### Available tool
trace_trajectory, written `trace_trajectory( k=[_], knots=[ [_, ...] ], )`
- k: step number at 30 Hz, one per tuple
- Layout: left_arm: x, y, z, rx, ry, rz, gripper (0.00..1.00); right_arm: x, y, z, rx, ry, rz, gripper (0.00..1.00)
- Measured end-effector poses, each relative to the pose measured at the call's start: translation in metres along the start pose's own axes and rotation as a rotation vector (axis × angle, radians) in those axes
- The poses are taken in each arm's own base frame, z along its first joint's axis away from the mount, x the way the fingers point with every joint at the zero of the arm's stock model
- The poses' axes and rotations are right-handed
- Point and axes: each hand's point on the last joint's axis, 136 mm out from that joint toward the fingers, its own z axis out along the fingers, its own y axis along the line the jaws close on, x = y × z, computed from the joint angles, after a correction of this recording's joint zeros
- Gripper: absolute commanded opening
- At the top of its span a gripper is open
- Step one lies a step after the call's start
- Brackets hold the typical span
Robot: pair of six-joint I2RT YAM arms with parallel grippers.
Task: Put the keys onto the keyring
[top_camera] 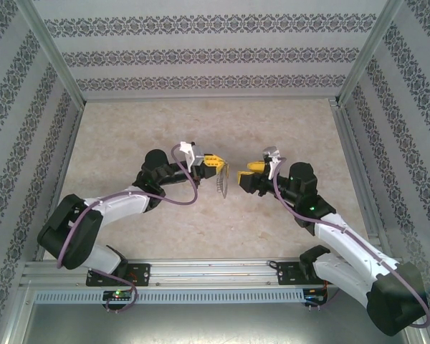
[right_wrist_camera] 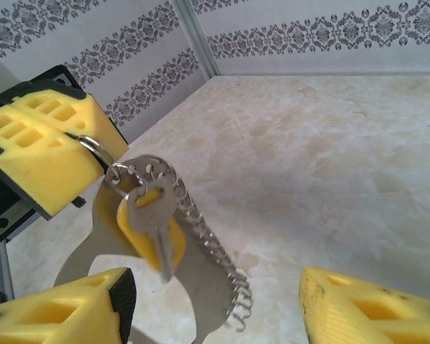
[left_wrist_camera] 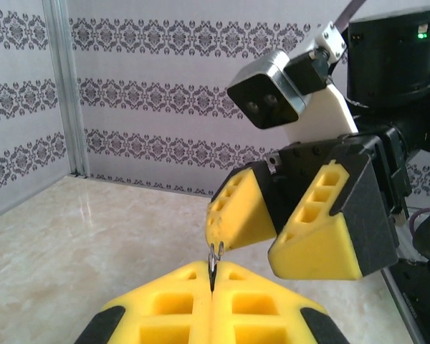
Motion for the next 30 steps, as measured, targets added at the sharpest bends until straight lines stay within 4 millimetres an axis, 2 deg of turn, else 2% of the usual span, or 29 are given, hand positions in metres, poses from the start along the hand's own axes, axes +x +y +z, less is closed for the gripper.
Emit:
trace_trajectory(
  k=[8,12,17,25,28,30],
  knots=[
    [-0.002,-0.004,0.002,0.053,-0.031,-0.053,0.00,0.010,0.012,0.016,-0.039,0.023,0.004,0.63],
    [0.000,-0.007,0.004,0.086,-0.044,-0.093,0.00,0.015,0.010,0.024,-0.036,0.037,0.006,0.62],
    [-0.001,-0.003,0.002,0.103,-0.073,-0.128,0.00,0.015,0.006,0.030,-0.027,0.038,0.008,0.59],
    [-0.004,-0.003,0.000,0.118,-0.094,-0.147,0.00,0.010,0.015,0.037,-0.057,0.029,-0.006,0.55],
    [-0.004,-0.002,0.000,0.118,-0.095,-0.151,0.00,0.010,0.015,0.040,-0.061,0.032,-0.007,0.51],
    [-0.005,-0.003,0.000,0.119,-0.097,-0.152,0.00,0.012,0.015,0.041,-0.061,0.038,-0.008,0.43]
  ],
)
